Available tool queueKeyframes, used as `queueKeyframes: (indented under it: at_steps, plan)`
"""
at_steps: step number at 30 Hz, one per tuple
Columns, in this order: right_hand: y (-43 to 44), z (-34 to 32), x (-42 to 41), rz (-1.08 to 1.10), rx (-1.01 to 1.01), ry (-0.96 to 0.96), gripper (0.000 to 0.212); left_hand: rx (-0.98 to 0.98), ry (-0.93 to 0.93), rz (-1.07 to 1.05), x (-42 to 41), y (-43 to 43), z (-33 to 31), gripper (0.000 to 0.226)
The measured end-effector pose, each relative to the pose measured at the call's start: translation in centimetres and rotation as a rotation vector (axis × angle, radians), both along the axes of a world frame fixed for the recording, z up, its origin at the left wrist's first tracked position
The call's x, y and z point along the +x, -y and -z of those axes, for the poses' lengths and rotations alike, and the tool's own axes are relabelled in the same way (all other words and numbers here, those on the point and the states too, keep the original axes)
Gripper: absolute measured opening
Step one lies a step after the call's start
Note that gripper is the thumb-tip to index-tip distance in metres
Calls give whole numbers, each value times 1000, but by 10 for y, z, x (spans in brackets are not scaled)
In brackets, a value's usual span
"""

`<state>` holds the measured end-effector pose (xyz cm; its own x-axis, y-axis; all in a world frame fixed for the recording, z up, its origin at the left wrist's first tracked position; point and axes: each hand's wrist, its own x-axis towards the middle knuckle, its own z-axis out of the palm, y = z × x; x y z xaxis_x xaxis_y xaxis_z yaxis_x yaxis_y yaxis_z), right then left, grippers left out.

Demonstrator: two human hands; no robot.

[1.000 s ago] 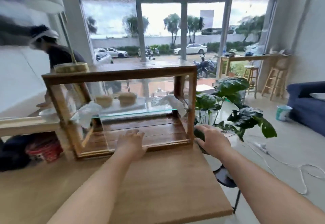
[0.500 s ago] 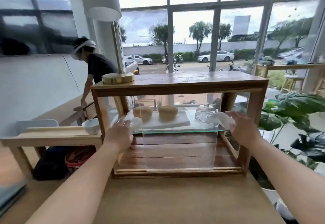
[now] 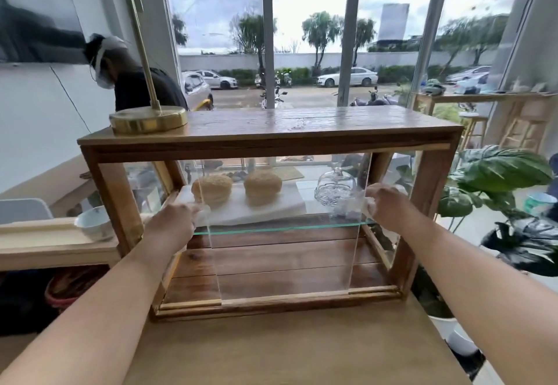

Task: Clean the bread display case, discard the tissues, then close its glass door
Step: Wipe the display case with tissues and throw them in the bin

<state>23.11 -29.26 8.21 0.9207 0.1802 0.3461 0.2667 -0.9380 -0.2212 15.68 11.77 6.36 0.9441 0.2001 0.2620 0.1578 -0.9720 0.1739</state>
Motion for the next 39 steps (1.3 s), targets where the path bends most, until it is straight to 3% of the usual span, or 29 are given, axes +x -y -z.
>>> queueKeyframes:
  at_steps: [8, 16, 28, 33, 39]
  plan:
    - [0, 12, -16, -13, 148, 78, 21, -11, 150, -1, -7, 11, 9, 30]
    - [-1, -2, -46, 20, 207, 200, 12, -27, 154, 17, -18, 7, 2, 26]
    - [13, 8, -119, 123, 248, 108, 21, -80, 103, 32, -97, 26, 10, 27]
    - [47, 11, -184, 88, 253, 100, 21, -71, 39, 87, -139, 94, 19, 36]
    - [150, 51, -279, 282, 266, 4, 18, -87, -9, 398, -154, 261, 35, 32]
